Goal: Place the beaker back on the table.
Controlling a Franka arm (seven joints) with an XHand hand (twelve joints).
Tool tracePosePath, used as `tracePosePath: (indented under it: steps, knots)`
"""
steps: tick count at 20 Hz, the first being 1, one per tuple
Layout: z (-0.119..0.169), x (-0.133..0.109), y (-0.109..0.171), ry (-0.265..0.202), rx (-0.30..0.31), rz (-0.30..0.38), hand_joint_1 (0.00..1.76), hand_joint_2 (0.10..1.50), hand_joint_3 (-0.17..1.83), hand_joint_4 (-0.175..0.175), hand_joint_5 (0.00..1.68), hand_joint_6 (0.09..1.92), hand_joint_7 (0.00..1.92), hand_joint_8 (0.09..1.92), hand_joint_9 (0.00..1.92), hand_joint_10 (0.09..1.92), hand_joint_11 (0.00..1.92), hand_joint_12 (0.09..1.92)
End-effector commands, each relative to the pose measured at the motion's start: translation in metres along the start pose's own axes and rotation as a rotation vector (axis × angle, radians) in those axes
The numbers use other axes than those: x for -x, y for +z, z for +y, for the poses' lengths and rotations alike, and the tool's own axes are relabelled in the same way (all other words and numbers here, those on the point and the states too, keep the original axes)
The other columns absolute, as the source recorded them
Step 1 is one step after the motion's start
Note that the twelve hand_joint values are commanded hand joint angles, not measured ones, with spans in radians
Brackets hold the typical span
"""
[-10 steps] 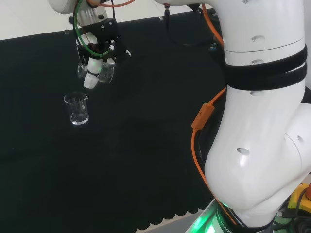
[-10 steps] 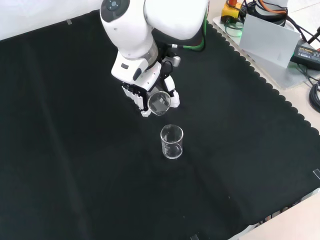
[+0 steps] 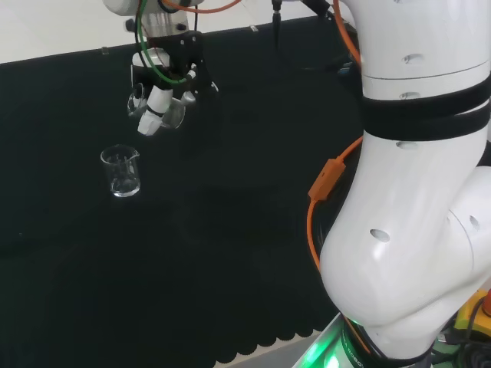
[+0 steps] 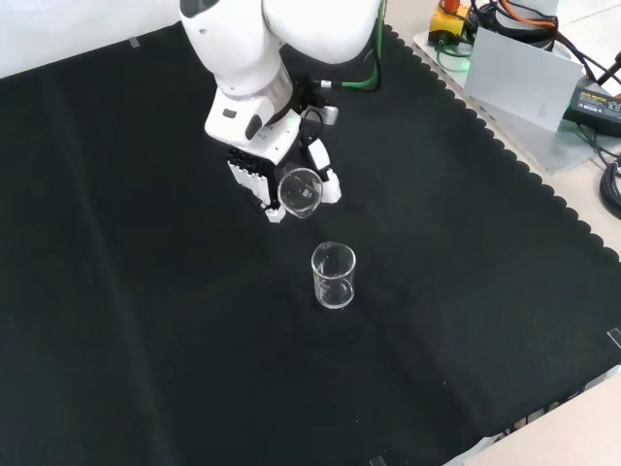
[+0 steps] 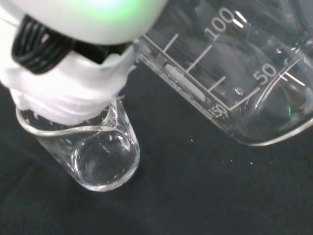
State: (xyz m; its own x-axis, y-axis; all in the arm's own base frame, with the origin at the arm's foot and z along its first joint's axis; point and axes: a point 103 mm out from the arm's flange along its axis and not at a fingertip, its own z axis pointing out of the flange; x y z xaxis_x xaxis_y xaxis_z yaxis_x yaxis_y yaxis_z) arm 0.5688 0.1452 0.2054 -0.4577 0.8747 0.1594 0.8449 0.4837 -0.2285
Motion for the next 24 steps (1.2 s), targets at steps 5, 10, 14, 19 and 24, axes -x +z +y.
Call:
tracePosePath:
  steps: [5, 10, 14, 19, 24]
  knots:
    - [0.0, 0.034, 0.022, -0.025, 0.093, 0.145, 1.19, 0.55, 0.83, -0.048, 1.32, 0.68, 1.63, 0.72, 1.54, 0.62, 1.38, 0.78]
    - [0.003, 0.043, 0.035, -0.054, 0.151, 0.224, 1.19, 0.55, 0.83, -0.05, 1.32, 0.68, 1.62, 0.72, 1.54, 0.62, 1.38, 0.78]
    - [0.005, 0.047, 0.048, -0.078, 0.2, 0.296, 1.19, 0.55, 0.83, -0.051, 1.31, 0.68, 1.62, 0.72, 1.54, 0.62, 1.38, 0.78]
    - [0.009, 0.052, 0.066, -0.084, 0.228, 0.35, 1.19, 0.55, 0.82, -0.055, 1.31, 0.69, 1.62, 0.72, 1.53, 0.62, 1.38, 0.78]
    - [0.016, 0.053, 0.086, -0.079, 0.238, 0.385, 1.19, 0.56, 0.82, -0.06, 1.31, 0.69, 1.61, 0.72, 1.52, 0.62, 1.37, 0.78]
